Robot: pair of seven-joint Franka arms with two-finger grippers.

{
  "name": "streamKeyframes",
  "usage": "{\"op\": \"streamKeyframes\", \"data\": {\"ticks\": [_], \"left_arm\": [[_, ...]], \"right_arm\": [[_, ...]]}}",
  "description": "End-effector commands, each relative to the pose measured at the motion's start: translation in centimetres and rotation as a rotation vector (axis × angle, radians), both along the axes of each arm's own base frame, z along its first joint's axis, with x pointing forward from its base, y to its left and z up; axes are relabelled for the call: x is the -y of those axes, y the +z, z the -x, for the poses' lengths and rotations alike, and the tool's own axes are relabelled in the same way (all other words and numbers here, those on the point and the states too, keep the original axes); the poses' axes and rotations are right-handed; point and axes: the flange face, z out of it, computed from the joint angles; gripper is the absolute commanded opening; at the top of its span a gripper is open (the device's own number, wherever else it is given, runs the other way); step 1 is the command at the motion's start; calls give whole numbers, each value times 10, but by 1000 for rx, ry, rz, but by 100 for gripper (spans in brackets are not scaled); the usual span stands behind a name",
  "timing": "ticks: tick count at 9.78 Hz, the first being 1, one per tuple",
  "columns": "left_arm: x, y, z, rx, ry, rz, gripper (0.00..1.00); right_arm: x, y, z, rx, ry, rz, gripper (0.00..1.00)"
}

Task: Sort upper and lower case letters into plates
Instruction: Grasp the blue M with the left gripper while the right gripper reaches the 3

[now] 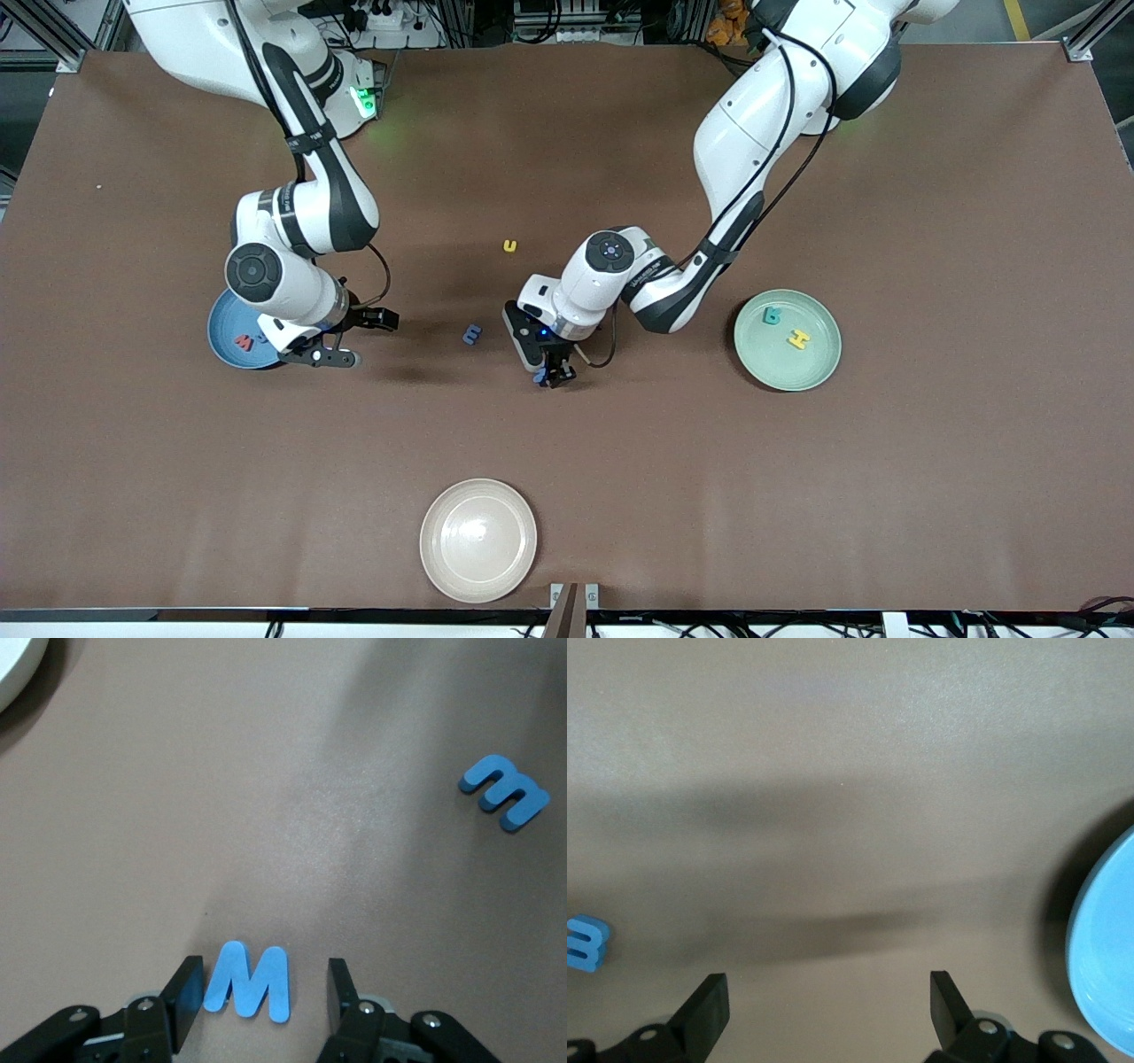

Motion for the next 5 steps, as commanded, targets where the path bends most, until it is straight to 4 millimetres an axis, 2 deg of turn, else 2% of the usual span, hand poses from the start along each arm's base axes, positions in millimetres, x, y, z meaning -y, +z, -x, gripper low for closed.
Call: {"op": "streamKeyframes", "data": {"ticks": [1,3,5], "left_arm": [[1,-1,-5,18,-7,11,64],[0,-1,-6,17,-4,12,52],[0,-2,-5,15,-4,11,47]], "right_arm": [[-2,1,-3,-6,-12,-5,100],[-1,1,-3,-6,-13,-5,100],[-1,0,-2,-6,-13,-4,100]]}}
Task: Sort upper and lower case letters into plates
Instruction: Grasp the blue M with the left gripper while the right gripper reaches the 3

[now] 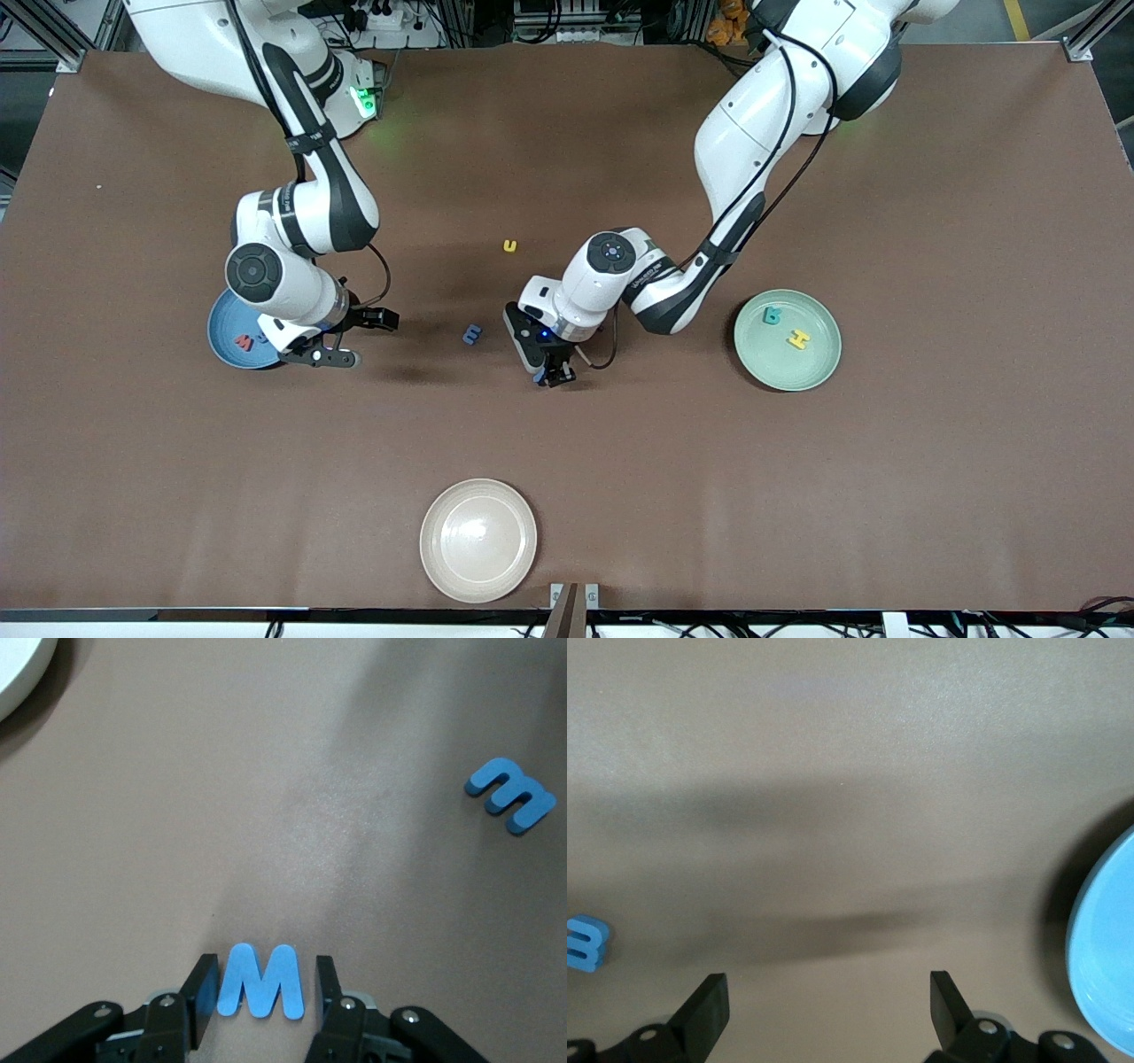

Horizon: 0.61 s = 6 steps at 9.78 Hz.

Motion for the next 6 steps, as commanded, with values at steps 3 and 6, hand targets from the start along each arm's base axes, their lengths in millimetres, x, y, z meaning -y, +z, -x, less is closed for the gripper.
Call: {"op": "streamKeyframes", "data": {"ticks": [3,6], "left_arm": [[1,-2,-3,13,-8,7,33],[-5,11,-11,27,3,12,19]], "right_arm": [[-15,0,-3,2,-36,-5,100],[-18,-3,-4,1,-32,-3,100]]}}
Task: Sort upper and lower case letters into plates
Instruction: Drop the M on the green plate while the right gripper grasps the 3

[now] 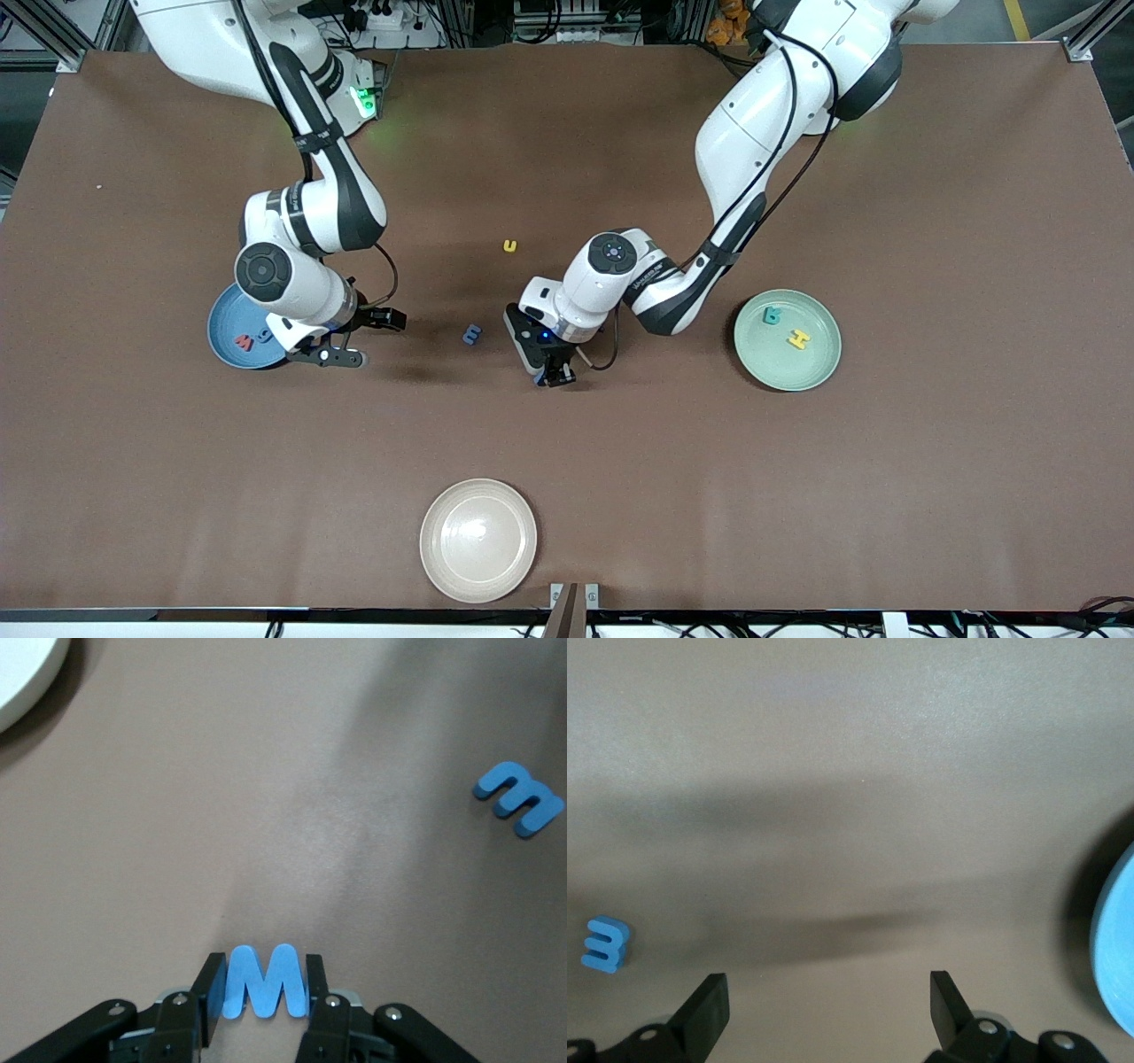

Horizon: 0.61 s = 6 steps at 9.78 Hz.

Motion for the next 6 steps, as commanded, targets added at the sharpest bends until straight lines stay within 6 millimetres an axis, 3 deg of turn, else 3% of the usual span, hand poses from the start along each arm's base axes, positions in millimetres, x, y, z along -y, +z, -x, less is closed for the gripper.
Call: {"op": "streamKeyframes", "data": {"ticks": [1,5,6], "left_arm": [[-1,14,-7,26,-5,10,19],[-23,41,-23,5,27,-16,19],[-27,53,-22,-57,35,-53,19]], "right_arm": [[-4,-2,-4,1,-28,1,100],[-76,-29,2,32,-66,29,100],[-80,-32,1,44,-97,32,100]]}}
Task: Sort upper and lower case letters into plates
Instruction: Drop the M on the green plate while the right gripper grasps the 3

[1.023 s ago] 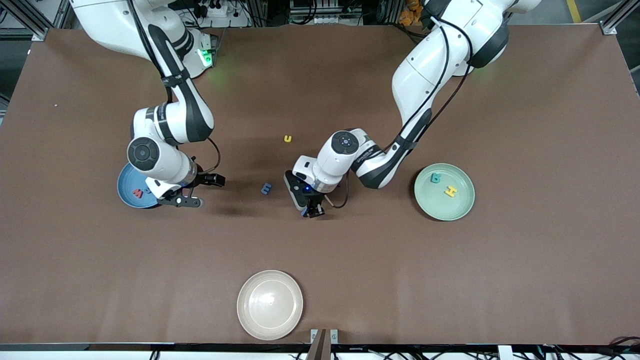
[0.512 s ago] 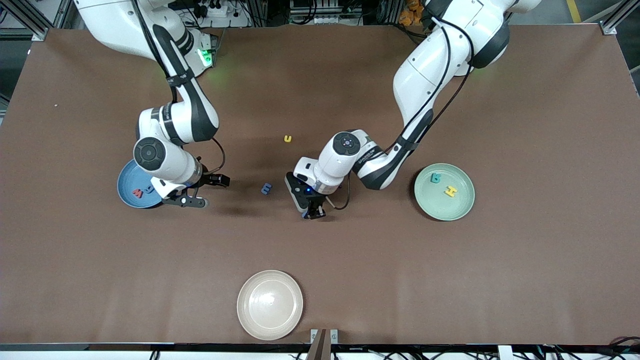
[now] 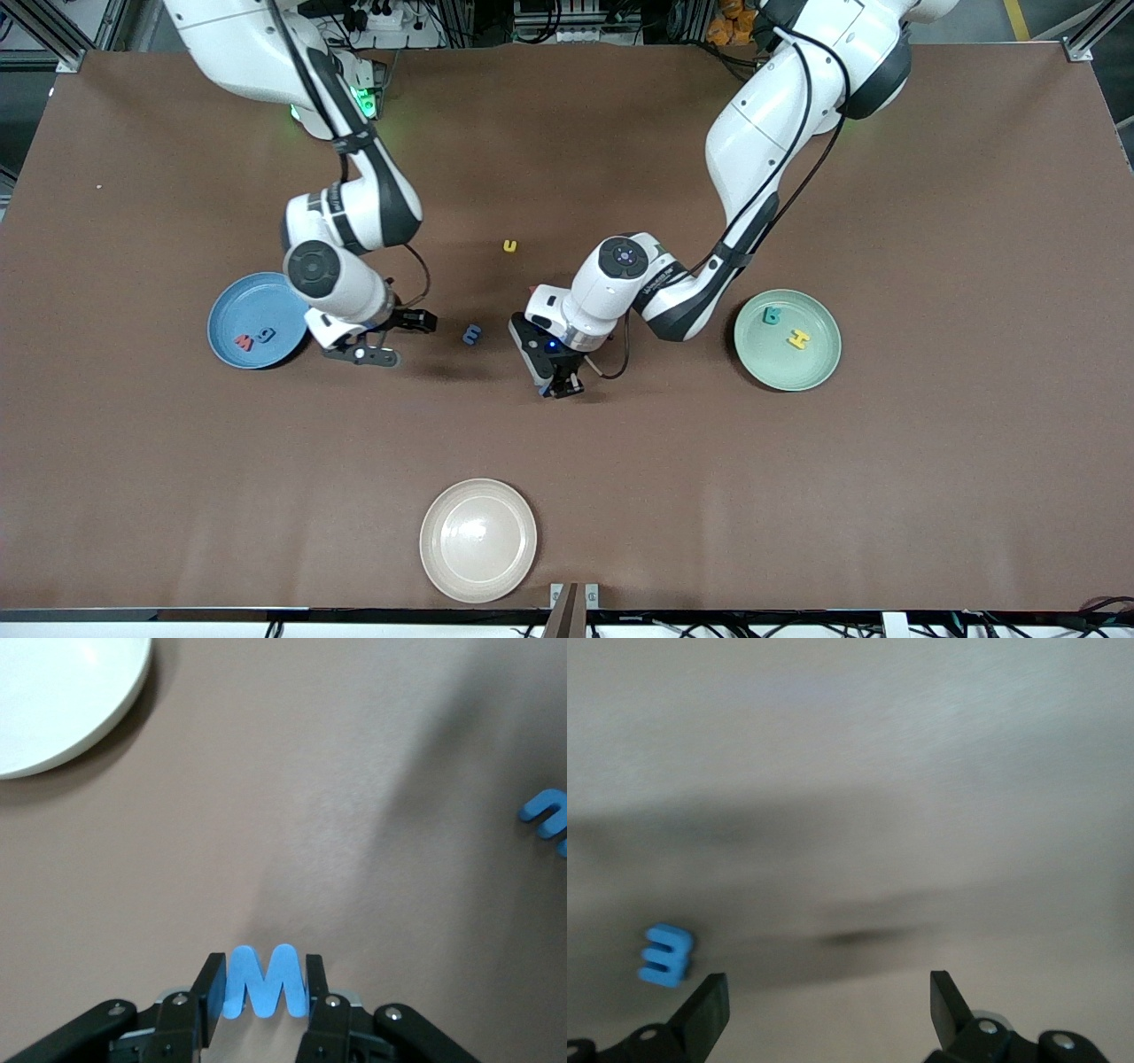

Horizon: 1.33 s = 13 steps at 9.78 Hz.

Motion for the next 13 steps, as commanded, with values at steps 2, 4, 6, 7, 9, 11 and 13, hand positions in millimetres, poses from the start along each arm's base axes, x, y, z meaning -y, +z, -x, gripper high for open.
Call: {"op": "streamKeyframes", "data": {"ticks": [2,4,6,7,9,11,13], "left_arm": [[-47,53,-5,-161,29,-116,19],[-116,74,1,-213,60,-158,15],[-181,90,18,-223,31,-234,15],[-220,91,22,-229,8,-267,15],[-299,69,39,-310,20,-270,15],[-357,53,58,-348,20,-254,15],[-382,44,60,-329,15,-261,17]], "right_arm": [[-35,-21,-1,45,-113,11,100],[-54,-35,1,72,-164,14,100],[-70,-38,-3,78,-236,9,100],[-80,-41,-1,72,-257,-13,100],[-87,-52,3,84,-266,-26,100],[-89,-56,4,85,-276,-24,100],[-90,-56,6,87,-277,-25,1]]}}
